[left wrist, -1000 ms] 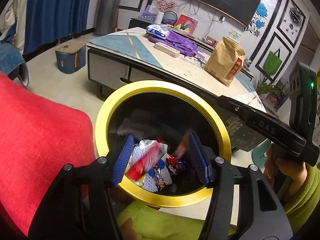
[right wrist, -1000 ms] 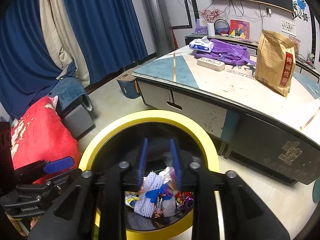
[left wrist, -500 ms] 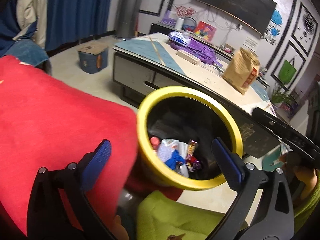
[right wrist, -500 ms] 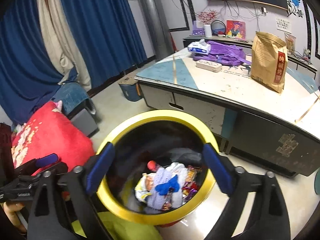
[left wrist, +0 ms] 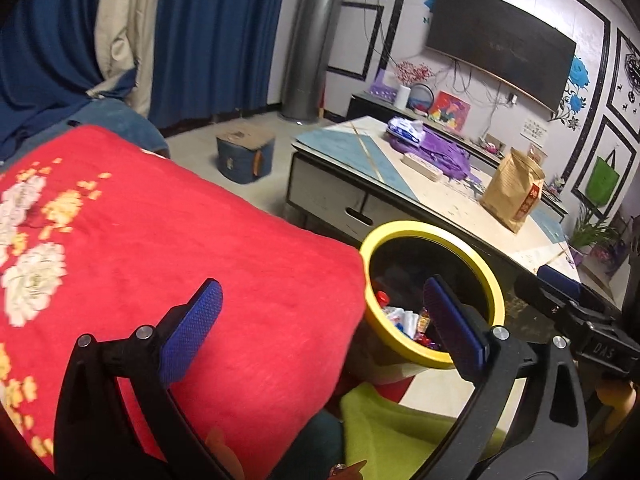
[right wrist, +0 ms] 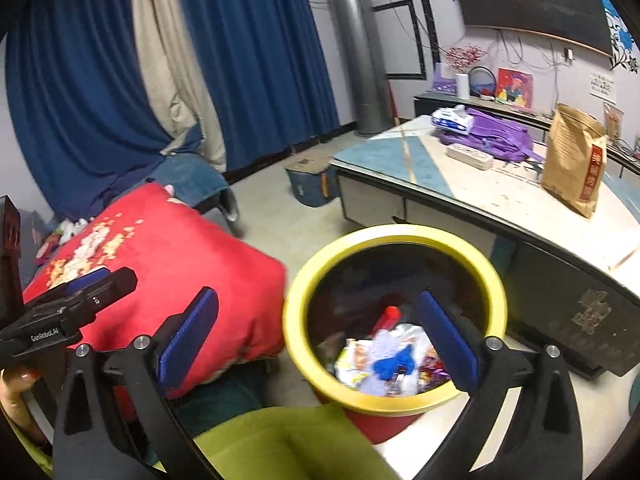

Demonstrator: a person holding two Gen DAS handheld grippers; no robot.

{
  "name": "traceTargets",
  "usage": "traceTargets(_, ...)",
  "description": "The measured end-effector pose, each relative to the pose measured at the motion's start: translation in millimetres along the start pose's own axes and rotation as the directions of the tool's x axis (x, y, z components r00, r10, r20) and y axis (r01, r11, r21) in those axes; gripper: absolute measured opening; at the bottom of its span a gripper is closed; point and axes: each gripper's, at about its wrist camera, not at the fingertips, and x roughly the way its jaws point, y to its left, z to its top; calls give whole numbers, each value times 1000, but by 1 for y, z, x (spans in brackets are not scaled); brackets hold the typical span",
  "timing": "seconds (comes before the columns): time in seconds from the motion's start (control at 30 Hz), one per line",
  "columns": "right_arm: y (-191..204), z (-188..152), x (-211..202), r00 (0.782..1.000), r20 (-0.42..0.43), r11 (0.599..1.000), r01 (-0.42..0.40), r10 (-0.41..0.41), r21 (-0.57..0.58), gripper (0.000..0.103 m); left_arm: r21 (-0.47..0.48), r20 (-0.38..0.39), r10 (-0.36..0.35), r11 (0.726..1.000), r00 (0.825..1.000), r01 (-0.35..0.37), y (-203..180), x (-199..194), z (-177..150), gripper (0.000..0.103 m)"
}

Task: Collect trash

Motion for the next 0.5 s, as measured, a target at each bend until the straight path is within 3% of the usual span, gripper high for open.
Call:
traceTargets(0.2,45,-15,-20,993,118,996,-21,31,-88,97,14,79,80,997,994,-82,15,-36,-11,92)
traceTargets(0.3,66,-23,-37,975,220,990,-13,44,-141,97,30,114,97,994,989,-101,20,-54,-22,92)
traceTargets(0.5,89,-40,-59,943,322,983,-26,84,-182,97,41,209,149,986,966,-161,29,-87,-45,92)
